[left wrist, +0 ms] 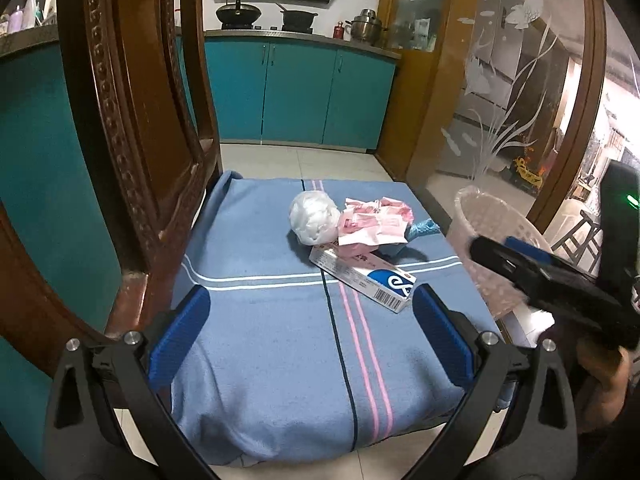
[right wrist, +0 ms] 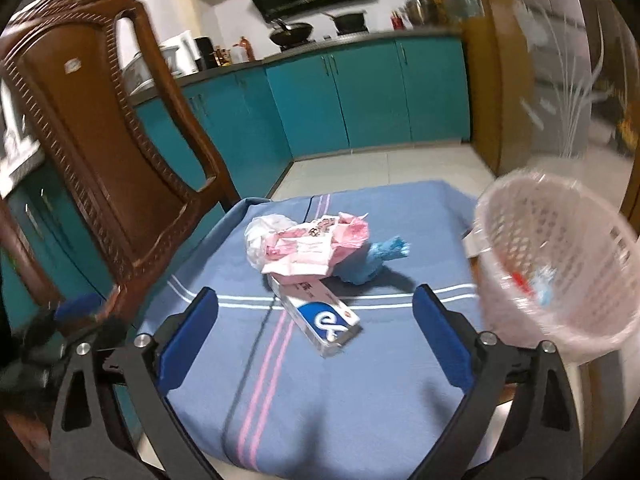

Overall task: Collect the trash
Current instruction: 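Grasp the pink paper with the right gripper while the left gripper approaches the white plastic ball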

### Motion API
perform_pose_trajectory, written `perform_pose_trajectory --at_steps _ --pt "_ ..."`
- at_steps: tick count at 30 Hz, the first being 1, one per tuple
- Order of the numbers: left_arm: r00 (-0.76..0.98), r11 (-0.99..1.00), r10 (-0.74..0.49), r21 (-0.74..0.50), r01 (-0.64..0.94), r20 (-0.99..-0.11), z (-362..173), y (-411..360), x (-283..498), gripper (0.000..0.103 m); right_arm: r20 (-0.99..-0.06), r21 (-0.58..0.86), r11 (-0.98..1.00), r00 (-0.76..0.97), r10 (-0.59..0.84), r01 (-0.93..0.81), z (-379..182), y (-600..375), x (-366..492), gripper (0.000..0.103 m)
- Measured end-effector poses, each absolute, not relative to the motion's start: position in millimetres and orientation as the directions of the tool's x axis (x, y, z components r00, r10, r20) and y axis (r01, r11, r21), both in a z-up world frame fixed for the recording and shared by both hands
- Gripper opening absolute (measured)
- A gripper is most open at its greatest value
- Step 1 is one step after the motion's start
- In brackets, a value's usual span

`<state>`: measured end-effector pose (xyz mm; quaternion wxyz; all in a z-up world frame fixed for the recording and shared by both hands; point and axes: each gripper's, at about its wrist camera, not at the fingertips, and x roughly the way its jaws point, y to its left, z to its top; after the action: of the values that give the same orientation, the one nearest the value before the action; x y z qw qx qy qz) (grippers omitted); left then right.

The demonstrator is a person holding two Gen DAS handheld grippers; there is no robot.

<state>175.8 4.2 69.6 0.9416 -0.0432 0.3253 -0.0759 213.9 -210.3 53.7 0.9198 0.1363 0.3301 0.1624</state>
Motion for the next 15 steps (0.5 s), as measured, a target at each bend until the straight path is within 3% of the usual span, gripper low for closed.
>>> perform_pose_trajectory --at_steps 9,13,15 --pt "0.77 0.986 -0.163 -0.131 0.103 -0.617 62.0 7.8 179.7 0.101 -0.563 0.7 0.714 0.605 0.563 -0.013 -4.2 -209.5 294.8 0.066" --pt "0.768 0.987 -0.156 -0.121 0.104 -0.621 58.2 6.8 182.0 0.101 -0.523 0.802 0.593 0.563 0.64 0.072 -30.7 -210.8 314.7 0.048" --pt "0.766 0.988 -0.154 -0.12 0.1 -0.624 56.4 7.3 183.1 0.101 -0.509 0.826 0.557 0.542 0.669 0.088 -40.0 -209.8 320.5 0.034"
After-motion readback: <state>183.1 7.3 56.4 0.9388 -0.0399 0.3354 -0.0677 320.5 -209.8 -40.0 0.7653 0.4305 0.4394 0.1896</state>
